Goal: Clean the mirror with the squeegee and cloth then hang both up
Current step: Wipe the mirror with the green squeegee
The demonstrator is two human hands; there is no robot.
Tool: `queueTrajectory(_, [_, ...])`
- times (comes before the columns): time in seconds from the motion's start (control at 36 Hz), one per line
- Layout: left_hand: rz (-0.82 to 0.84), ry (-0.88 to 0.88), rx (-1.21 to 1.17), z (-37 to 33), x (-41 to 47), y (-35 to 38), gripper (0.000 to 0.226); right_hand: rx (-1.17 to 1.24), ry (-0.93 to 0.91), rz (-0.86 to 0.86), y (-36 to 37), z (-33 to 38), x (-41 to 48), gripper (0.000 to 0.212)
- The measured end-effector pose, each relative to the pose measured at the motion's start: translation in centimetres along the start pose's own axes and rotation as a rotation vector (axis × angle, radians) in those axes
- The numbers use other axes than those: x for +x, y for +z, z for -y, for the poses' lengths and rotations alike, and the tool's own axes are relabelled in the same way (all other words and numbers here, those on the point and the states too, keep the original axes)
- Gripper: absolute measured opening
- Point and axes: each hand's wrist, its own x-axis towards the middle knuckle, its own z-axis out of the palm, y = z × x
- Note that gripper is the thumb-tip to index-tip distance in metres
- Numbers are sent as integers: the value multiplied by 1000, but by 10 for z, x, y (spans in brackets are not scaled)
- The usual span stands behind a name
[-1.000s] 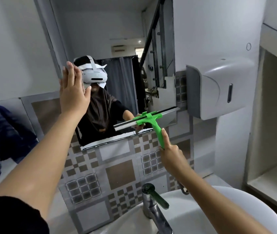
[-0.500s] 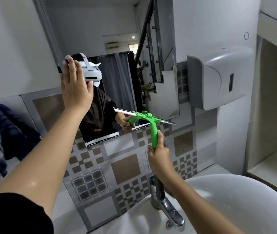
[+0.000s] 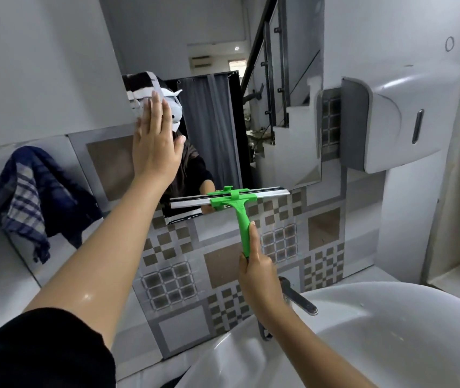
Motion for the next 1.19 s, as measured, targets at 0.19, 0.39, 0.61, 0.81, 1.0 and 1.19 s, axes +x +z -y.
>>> queueTrajectory(0.19, [16,0,-9,0,-4,2,66,-53,-36,-53,20,-5,-2,79])
queueTrajectory(0.39, [11,2,0,-1,-8,3,66,-150,-65,-36,32,-10,-10,81])
queueTrajectory(0.61, [24,1,-13,-2,-10,0,66,-231,-55,-1,24,-26,-26,80])
queueTrajectory(0.81, [51,-12,-12,-3,-15,-5,65,-96,-170,-37,14,-28,-37,78])
queueTrajectory(1.0, [124,-92,-202,-17,-21,-30,59,-45,-398,-33,-16,-27,-22,72])
queueTrajectory(1.19, [188,40,-359,-40,-74,-47,58,-214,-577,112,-83,-8,14,57])
